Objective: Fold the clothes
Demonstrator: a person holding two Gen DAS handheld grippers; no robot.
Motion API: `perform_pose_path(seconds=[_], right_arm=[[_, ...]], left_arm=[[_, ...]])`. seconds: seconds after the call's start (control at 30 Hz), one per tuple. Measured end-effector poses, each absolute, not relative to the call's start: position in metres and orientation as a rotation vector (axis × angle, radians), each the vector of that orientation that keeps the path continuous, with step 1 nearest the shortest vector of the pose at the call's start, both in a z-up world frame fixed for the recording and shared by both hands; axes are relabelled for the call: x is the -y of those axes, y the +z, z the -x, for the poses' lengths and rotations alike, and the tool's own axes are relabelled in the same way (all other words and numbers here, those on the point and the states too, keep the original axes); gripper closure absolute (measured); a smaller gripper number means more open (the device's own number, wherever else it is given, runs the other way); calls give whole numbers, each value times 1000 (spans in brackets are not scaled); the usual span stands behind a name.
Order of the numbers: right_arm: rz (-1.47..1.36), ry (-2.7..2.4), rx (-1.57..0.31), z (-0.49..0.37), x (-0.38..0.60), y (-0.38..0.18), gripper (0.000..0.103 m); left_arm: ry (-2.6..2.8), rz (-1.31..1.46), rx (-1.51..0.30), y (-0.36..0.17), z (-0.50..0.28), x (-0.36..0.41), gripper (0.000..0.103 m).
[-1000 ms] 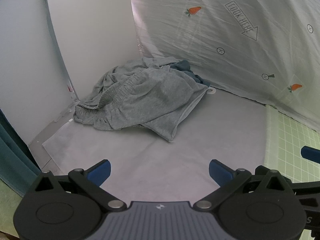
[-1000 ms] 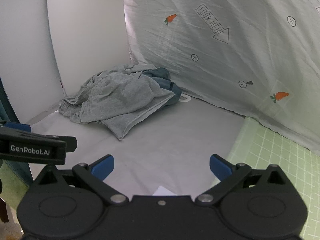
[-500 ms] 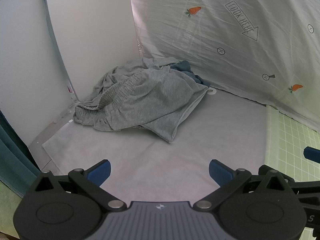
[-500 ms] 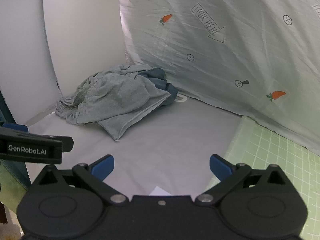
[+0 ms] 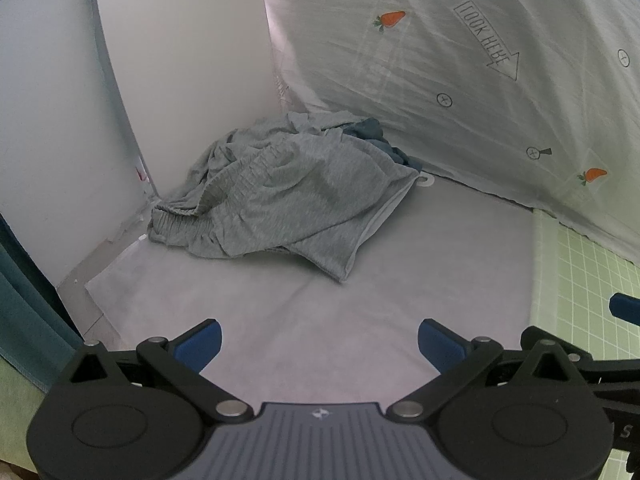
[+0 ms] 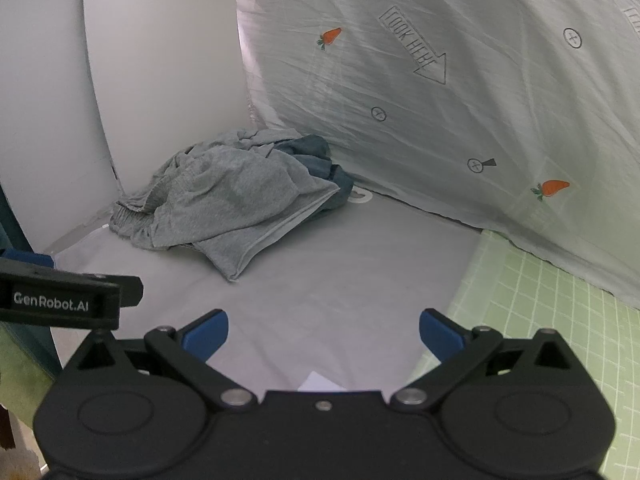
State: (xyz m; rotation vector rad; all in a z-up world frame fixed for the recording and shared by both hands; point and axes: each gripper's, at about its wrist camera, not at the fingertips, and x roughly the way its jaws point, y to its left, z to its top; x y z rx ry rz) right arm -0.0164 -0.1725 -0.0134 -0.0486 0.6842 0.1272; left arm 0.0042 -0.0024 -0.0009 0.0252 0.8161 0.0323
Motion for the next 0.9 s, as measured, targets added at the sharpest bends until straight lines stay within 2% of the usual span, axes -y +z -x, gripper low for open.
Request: perform_pose_path(seconds=[0.9], right_arm=[[41, 125, -714, 9, 174, -16, 0]], left_arm=[[27, -10, -859, -7, -14, -2, 0]])
